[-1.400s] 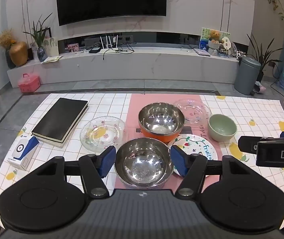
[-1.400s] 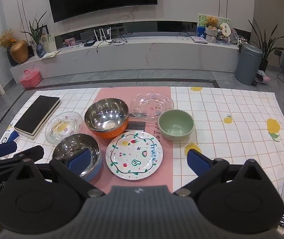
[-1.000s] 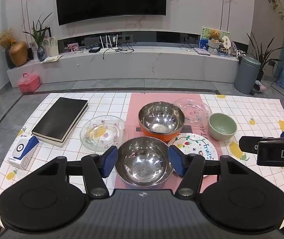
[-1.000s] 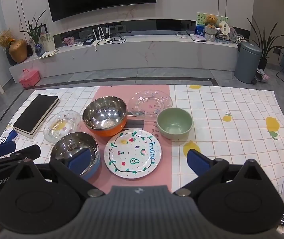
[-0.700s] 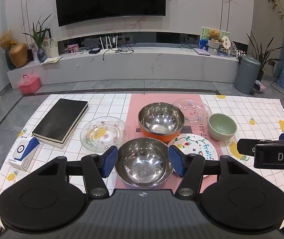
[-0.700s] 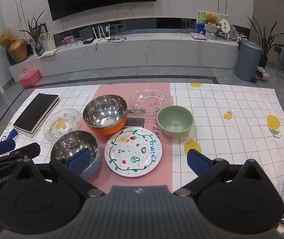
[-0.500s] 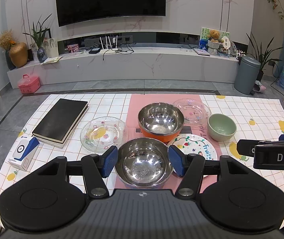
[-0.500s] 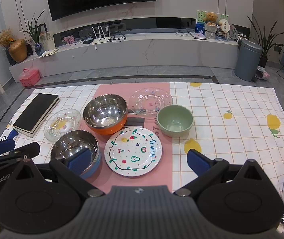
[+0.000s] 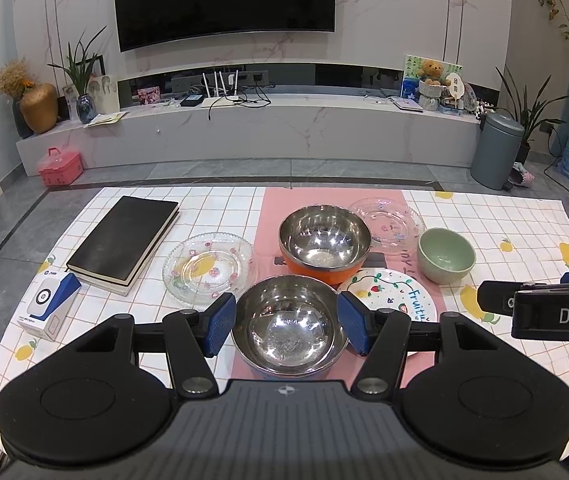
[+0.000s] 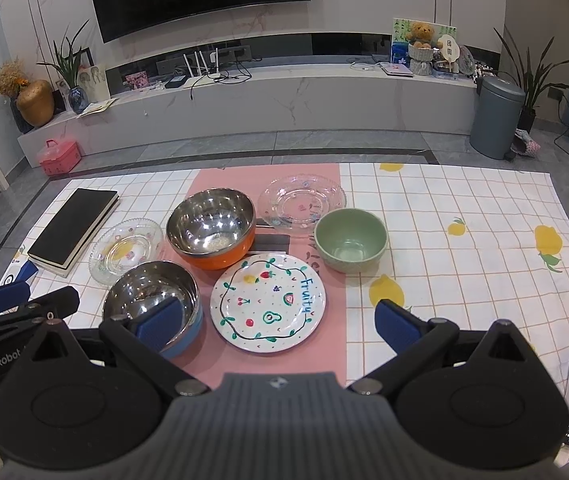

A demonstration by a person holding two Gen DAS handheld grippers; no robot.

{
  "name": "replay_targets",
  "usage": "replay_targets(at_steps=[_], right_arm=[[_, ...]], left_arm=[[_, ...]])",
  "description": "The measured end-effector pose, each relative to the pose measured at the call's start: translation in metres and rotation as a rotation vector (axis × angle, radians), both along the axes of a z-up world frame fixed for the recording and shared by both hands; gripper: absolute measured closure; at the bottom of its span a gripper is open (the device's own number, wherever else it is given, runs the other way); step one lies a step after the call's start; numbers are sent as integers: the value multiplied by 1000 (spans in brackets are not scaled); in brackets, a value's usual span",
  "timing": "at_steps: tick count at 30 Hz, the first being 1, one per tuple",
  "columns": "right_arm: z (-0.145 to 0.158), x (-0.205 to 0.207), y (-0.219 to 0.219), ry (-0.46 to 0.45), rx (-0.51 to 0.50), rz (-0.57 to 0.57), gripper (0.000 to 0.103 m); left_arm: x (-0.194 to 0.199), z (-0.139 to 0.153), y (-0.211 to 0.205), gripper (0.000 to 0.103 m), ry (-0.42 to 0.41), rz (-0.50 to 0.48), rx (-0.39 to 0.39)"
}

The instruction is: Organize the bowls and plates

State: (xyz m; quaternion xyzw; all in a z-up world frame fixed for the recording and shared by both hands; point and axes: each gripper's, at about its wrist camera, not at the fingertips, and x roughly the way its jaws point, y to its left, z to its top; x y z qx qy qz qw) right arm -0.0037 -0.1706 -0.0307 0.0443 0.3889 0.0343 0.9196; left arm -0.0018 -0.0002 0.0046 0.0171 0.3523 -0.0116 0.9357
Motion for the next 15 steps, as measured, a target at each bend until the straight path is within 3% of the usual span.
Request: replay_targets(at_steps=[15], right_arm=[[-3, -1, 0, 4, -2, -2, 3]], left_arm=[[-1, -1, 2, 33, 5, 1, -3]])
